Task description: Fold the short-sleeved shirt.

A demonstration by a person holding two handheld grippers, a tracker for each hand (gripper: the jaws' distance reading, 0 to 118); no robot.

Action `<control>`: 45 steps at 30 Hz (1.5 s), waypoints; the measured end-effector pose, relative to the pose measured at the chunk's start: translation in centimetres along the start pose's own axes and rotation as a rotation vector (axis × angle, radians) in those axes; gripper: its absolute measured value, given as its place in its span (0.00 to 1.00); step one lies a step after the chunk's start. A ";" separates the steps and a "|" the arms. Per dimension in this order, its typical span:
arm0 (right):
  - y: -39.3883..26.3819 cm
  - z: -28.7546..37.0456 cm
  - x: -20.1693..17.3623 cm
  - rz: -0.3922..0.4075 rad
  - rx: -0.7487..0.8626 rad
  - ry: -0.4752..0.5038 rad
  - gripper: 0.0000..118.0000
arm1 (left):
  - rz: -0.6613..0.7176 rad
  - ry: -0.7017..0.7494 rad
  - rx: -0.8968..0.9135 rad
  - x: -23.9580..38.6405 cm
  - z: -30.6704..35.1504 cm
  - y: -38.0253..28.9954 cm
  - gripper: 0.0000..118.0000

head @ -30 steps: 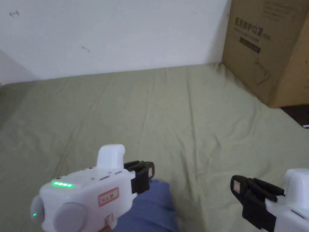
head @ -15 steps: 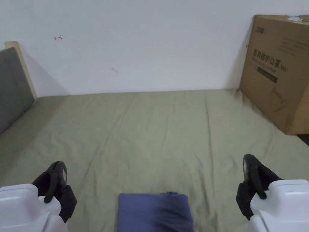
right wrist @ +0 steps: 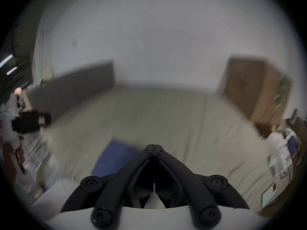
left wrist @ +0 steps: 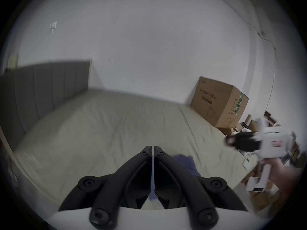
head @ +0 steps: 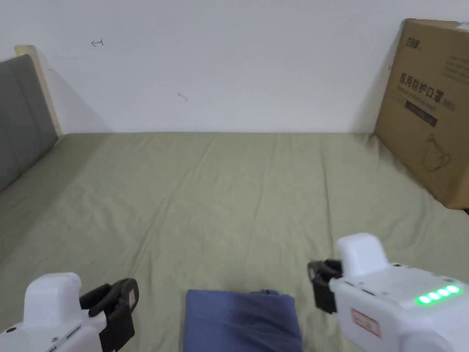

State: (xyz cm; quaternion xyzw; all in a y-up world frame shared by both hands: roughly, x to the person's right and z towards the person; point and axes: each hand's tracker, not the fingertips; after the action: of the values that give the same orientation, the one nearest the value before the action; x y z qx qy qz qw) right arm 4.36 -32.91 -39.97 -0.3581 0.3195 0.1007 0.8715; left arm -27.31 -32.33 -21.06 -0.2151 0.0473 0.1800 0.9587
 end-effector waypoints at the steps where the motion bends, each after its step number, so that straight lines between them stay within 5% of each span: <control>1: -0.2 -3.1 0.3 -0.010 -0.119 0.035 0.00 | 0.024 0.009 -0.017 -0.9 -0.5 -0.4 0.02; 4: -2.2 -10.1 0.7 0.060 -0.252 0.019 0.00 | 0.122 -0.045 -0.093 -3.6 -2.4 -1.0 0.02; 7: -4.1 -15.3 1.7 0.009 -0.444 -0.021 0.00 | 0.356 -0.191 -0.283 -7.1 -7.0 -1.4 0.02; 12: -4.4 -15.9 2.2 0.021 -0.413 0.034 0.00 | 0.622 -0.395 -0.503 -11.4 -15.7 -4.1 0.06; 14: -4.6 -15.8 3.0 0.009 -0.401 0.067 0.00 | 0.689 -0.515 -0.555 -12.4 -19.0 -5.4 0.34; 16: -4.9 -15.5 3.6 -0.026 -0.382 0.098 0.00 | 0.743 -0.619 -0.603 -12.9 -21.9 -6.9 0.91; 17: -5.1 -15.4 3.9 -0.051 -0.377 0.107 0.00 | 0.752 -0.637 -0.619 -12.8 -23.1 -7.7 1.00; 22: -5.6 -15.4 4.9 -0.165 -0.362 0.137 0.00 | 0.779 -0.834 -0.681 -8.5 -27.9 -9.9 0.95; 23: -5.6 -15.4 4.9 -0.170 -0.360 0.140 0.00 | 0.729 -0.772 -0.683 -7.8 -28.1 -9.8 0.77; 24: -5.7 -15.3 5.0 -0.175 -0.357 0.144 0.00 | 0.668 -0.676 -0.663 -7.2 -27.9 -8.8 0.21; 25: -5.7 -15.1 5.1 -0.179 -0.355 0.142 0.00 | 0.595 -0.523 -0.673 -7.2 -27.7 -8.5 0.13; 26: -5.7 -14.9 5.1 -0.188 -0.347 0.144 0.00 | 0.534 -0.395 -0.690 -7.3 -27.5 -8.8 0.13; 28: -5.4 -14.2 4.6 -0.193 -0.321 0.129 0.00 | 0.684 -0.536 -0.676 -7.7 -26.7 -8.8 0.13; 35: -4.9 -10.0 1.3 -0.175 -0.217 0.070 0.00 | 0.308 -0.333 -0.692 -12.8 -21.6 1.0 0.13; 40: -5.0 -8.6 -0.3 -0.165 -0.220 0.082 0.01 | -0.341 0.253 -0.776 -19.9 -17.9 7.7 0.13; 44: -5.5 -8.5 -0.9 -0.118 -0.232 0.048 0.00 | -0.450 0.544 -0.829 -27.2 -17.6 9.6 0.14; 45: -5.6 -8.6 -0.9 -0.107 -0.231 0.037 0.00 | -0.472 0.621 -0.824 -29.0 -17.6 10.1 0.25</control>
State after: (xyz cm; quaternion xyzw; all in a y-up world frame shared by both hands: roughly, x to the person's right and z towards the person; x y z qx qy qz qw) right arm 1.75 -42.80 -40.86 -0.4744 0.3021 0.0834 0.8226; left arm -58.19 -40.81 -36.02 -0.6189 0.2037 -0.1072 0.7510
